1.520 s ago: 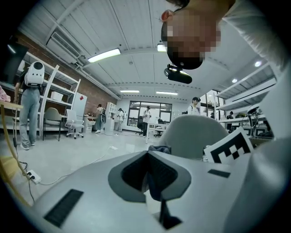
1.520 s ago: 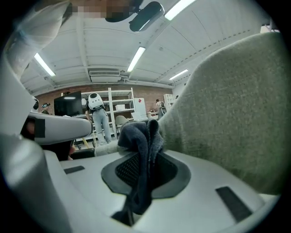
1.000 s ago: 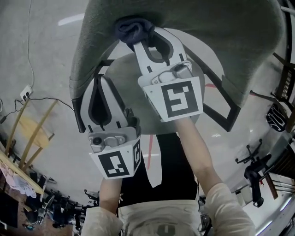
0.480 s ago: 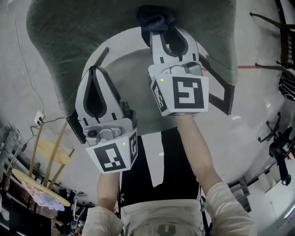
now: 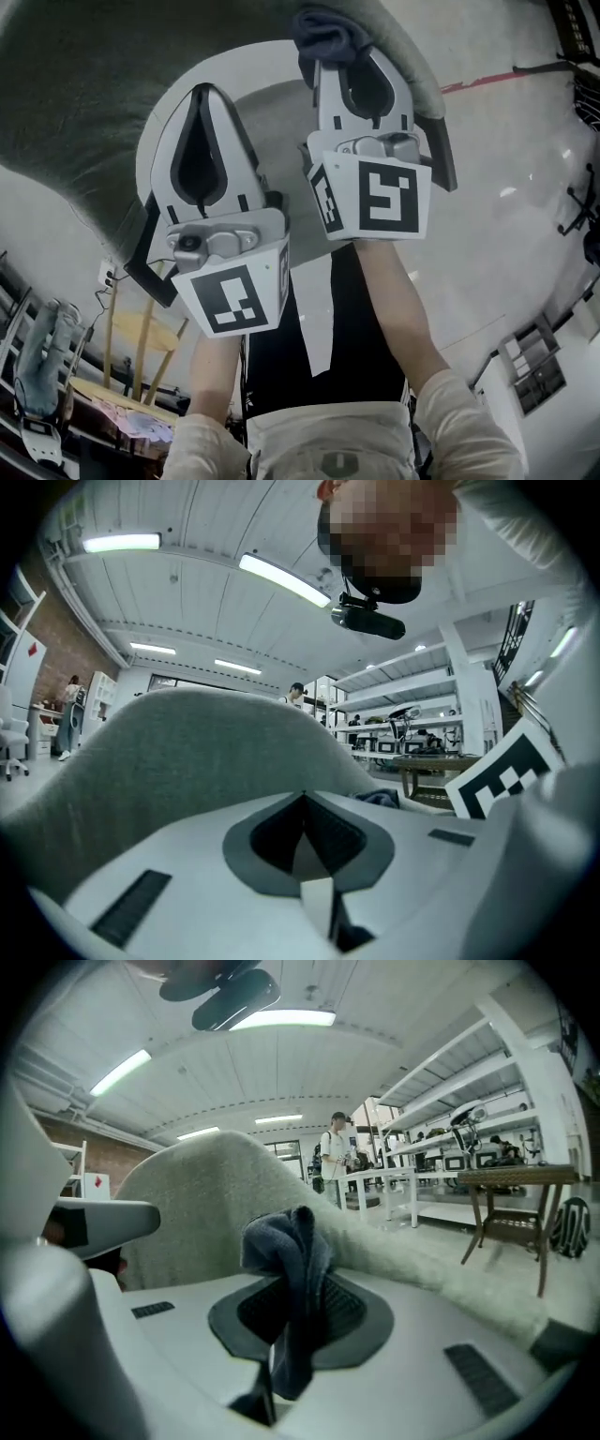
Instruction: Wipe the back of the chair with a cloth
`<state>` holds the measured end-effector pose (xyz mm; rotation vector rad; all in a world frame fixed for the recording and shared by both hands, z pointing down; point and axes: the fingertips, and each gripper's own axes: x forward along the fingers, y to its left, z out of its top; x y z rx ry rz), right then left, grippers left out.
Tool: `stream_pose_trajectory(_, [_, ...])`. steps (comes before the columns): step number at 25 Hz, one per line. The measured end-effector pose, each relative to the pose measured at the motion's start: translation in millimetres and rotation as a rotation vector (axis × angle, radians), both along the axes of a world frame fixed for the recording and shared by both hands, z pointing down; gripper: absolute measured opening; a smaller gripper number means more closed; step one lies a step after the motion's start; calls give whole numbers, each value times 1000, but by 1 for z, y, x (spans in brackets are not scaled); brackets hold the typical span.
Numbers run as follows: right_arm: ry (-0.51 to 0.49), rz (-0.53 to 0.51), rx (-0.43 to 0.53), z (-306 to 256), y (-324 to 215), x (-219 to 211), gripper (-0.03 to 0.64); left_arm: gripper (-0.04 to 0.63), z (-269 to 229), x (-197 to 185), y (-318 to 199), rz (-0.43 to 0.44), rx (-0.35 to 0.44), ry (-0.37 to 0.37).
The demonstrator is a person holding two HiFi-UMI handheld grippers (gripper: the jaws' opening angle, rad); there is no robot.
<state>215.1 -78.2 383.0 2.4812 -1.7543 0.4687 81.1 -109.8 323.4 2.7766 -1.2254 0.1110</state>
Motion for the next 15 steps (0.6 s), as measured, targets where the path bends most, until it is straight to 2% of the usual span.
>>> stream_pose_trajectory(6, [-6,111,15,0,44,23,58,15,4,41,28,124,-3,-5])
stream_pose_trajectory(15, [-4,312,5,1,103,30,58,15,7,54,58,226,-5,-19])
